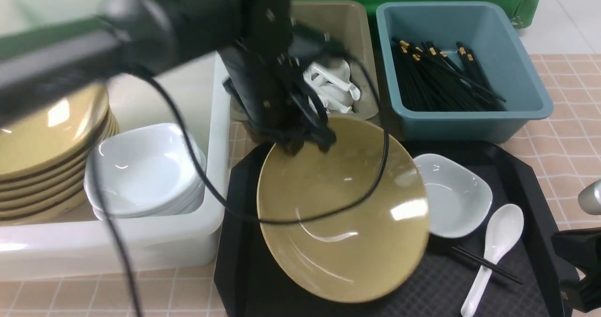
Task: On brown table put chopsticks spoon bowls plates into blue grey white boxes.
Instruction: 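Place the tan bowl onto the bowl stack in the left bin with the left gripper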
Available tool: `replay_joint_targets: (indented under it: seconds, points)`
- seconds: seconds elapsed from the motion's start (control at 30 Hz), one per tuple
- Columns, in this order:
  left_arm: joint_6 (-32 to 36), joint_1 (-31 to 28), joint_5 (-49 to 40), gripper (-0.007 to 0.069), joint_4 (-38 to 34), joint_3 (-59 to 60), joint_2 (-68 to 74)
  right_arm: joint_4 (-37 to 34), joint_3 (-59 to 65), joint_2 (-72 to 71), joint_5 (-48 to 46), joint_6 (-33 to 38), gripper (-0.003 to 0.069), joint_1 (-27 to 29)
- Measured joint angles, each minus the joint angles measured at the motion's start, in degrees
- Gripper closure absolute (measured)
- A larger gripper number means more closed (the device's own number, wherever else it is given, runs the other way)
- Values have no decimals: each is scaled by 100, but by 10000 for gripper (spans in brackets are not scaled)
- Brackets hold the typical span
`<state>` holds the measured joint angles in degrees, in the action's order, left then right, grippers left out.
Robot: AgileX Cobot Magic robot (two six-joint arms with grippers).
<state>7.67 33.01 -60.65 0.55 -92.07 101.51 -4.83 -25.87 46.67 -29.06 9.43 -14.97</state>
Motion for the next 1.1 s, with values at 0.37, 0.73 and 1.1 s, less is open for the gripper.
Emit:
replay_joint_targets:
  seconds: [0.37,0.73,1.1]
  points:
    - [-956,-1434,310,615,944,37,-2308,0,-7,0,0,-37,601,0]
    - [-1922,-5076,674,614,1163,1318,-2560,-108,-7,0,0,-83,591,0]
    - [-1812,-5639,1045,160,751,2224,-2467,-328,-7,0,7,-147,585,0]
